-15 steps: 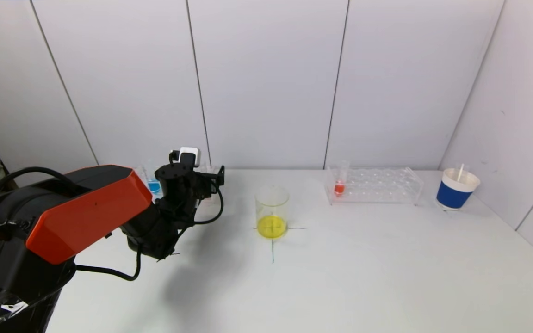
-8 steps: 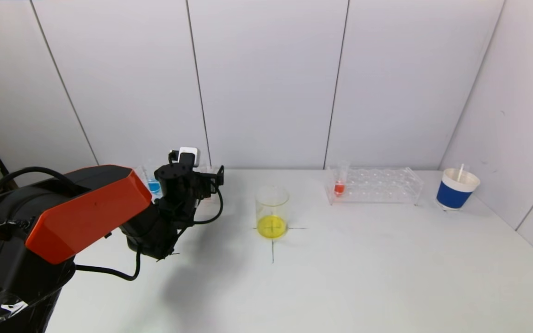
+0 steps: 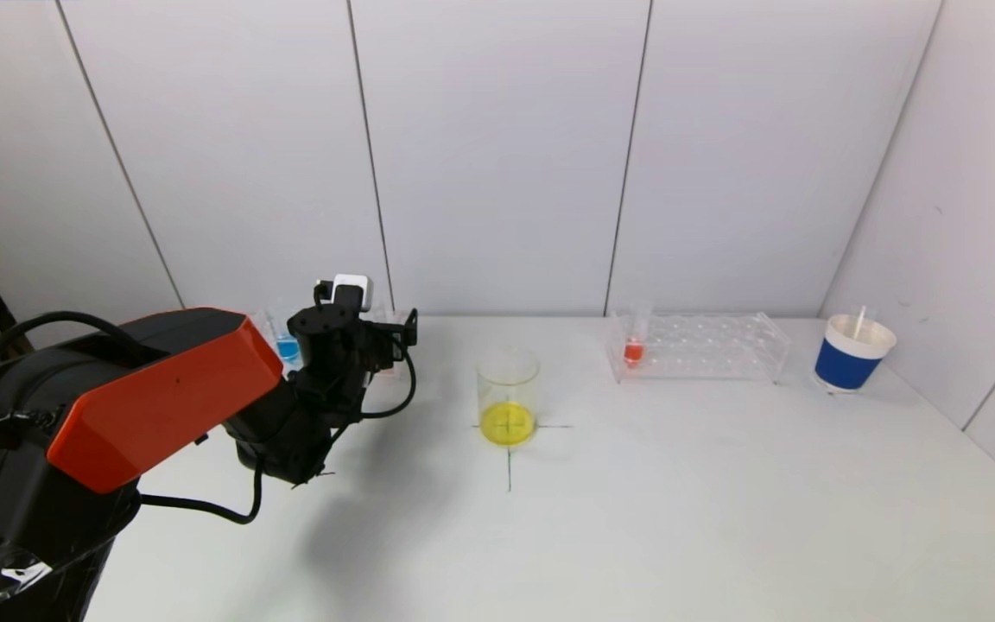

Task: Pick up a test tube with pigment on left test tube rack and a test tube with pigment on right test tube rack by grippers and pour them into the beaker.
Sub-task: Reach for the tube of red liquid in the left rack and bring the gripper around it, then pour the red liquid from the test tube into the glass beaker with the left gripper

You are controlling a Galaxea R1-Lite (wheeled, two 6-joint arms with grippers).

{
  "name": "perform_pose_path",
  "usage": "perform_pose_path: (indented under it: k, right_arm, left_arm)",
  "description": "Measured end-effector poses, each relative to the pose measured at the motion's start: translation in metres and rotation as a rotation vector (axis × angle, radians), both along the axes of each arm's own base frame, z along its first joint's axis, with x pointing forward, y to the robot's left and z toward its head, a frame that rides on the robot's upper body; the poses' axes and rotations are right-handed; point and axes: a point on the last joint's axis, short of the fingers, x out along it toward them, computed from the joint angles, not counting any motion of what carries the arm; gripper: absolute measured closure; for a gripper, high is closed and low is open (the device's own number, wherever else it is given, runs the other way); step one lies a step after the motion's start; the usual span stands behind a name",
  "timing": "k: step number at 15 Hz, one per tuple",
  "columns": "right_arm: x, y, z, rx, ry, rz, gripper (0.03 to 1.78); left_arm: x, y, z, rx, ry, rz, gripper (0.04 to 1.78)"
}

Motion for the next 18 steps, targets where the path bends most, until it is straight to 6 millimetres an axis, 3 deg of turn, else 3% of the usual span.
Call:
perform_pose_path:
  k: [4, 6, 9, 13, 15, 18]
  right_arm:
    - [0.0000, 0.0000, 0.0000, 0.000, 0.000, 0.000, 0.05]
    - [0.0000, 0.0000, 0.0000, 0.000, 0.000, 0.000, 0.05]
    - [0.0000, 0.0000, 0.0000, 0.000, 0.000, 0.000, 0.05]
    - [0.0000, 0.0000, 0.0000, 0.000, 0.000, 0.000, 0.05]
    - [0.0000, 0.0000, 0.0000, 0.000, 0.000, 0.000, 0.05]
    - [0.0000, 0.0000, 0.0000, 0.000, 0.000, 0.000, 0.05]
  left_arm:
    - [-0.0001, -0.0001, 0.0004, 0.001, -0.001, 0.000, 0.06]
    - [-0.0001, -0.0002, 0.0002, 0.001, 0.000, 0.000, 0.19]
    - [-0.0002, -0.0004, 0.0004, 0.001, -0.001, 0.000, 0.54]
    - [-0.0002, -0.0004, 0.0007, 0.001, -0.002, -0.001, 1.27]
    - [-0.0001, -0.0005, 0.0009, 0.001, -0.002, -0.001, 1.38]
    - [0.0000, -0.0005, 0.0010, 0.001, -0.003, -0.001, 1.38]
